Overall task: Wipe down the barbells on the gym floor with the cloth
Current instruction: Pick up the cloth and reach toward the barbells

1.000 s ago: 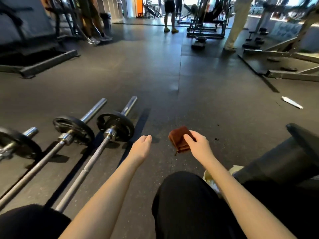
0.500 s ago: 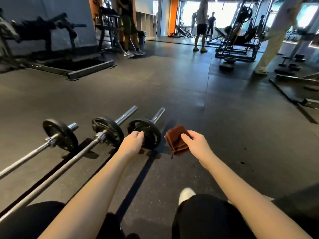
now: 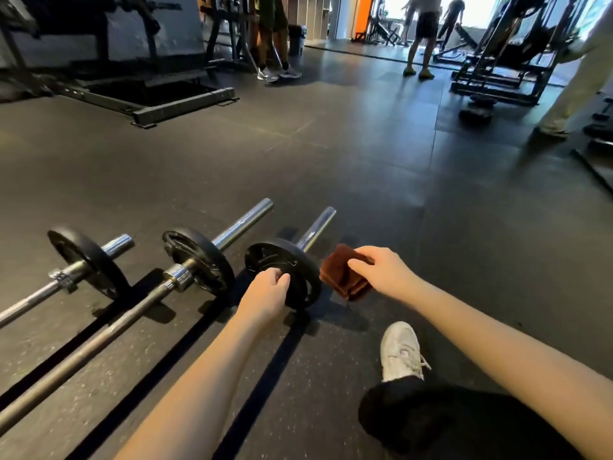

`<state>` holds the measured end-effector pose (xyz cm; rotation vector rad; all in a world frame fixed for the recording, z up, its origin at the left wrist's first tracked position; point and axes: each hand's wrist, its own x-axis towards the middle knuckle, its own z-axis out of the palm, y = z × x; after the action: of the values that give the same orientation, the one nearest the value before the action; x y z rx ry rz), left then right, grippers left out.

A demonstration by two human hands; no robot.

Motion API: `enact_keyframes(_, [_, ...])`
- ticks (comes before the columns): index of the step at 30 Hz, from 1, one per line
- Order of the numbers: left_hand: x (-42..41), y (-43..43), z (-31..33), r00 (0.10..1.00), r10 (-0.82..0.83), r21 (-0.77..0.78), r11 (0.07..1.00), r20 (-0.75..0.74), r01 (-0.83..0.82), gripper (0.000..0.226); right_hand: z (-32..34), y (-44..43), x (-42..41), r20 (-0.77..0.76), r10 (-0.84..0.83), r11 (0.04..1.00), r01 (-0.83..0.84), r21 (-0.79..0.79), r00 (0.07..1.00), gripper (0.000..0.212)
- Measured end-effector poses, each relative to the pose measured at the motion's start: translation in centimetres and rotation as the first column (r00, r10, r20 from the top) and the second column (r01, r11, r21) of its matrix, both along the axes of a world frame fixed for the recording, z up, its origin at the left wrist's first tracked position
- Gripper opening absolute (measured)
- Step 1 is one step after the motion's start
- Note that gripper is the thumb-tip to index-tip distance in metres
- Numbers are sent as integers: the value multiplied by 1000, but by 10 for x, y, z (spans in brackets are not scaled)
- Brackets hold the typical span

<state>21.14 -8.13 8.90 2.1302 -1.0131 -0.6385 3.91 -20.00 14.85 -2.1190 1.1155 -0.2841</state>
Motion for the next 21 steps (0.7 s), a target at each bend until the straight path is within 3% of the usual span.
enact_keyframes(6, [29, -62, 1, 1000, 23, 74, 997, 19, -24, 37, 41, -87, 31, -164, 151, 973, -176, -150, 975, 26])
enact_keyframes(11, [41, -107, -2, 995, 50, 191, 979, 83, -65, 37, 39, -133, 62, -231, 200, 951, -246, -189, 952, 28])
enact_keyframes(21, [80, -163, -41, 990, 46, 285, 955, 136, -84, 36, -45, -181, 128, -224, 128, 991, -135, -14, 966, 34])
